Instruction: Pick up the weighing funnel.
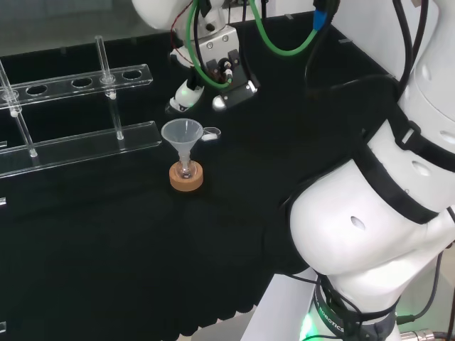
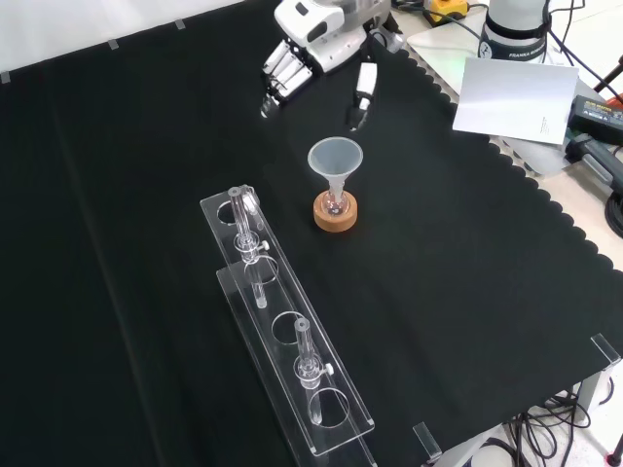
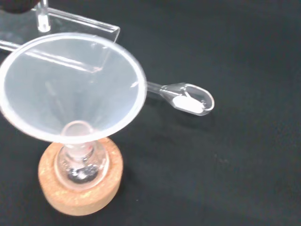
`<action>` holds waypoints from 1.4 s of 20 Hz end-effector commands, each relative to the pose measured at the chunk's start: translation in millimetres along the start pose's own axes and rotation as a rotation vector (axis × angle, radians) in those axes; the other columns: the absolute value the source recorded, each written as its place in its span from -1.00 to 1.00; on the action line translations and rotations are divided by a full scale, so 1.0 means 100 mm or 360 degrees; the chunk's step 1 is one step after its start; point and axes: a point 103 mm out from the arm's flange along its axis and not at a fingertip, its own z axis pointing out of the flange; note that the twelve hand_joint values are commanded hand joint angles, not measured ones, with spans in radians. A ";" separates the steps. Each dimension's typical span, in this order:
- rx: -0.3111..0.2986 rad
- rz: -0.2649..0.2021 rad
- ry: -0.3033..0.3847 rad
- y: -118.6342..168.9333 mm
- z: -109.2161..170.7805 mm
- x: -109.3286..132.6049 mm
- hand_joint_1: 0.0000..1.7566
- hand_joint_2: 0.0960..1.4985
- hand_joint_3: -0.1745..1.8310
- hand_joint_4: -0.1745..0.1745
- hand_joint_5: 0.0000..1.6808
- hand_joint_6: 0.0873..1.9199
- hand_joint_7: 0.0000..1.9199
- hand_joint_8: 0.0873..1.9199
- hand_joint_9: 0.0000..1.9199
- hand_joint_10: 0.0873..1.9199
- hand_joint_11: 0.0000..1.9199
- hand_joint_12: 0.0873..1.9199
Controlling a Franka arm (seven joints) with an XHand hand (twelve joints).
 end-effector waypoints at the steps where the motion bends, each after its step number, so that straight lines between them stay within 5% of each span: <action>1: 0.0002 0.0036 0.0036 0.11 -0.04 -0.23 -0.29 -0.04 -0.64 -0.26 -0.54 -1.00 -0.79 -0.31 -0.51 -0.35 -0.58 0.47; 8: -0.0002 0.0119 0.0066 0.33 0.01 -0.48 -0.21 -0.04 -0.60 -0.24 -0.42 -1.00 -0.66 -0.31 -0.43 -0.39 -0.57 0.43; 15: 0.0155 0.0183 -0.0008 0.65 0.24 -0.65 -0.05 -0.11 -0.46 -0.23 -0.31 -0.99 -0.51 -0.35 -0.29 -0.49 -0.49 0.36; 28: 0.0285 0.0171 -0.0024 1.11 0.93 -0.87 -0.02 -0.19 -0.37 -0.21 -0.31 -0.97 -0.49 -0.35 -0.27 -0.52 -0.45 0.34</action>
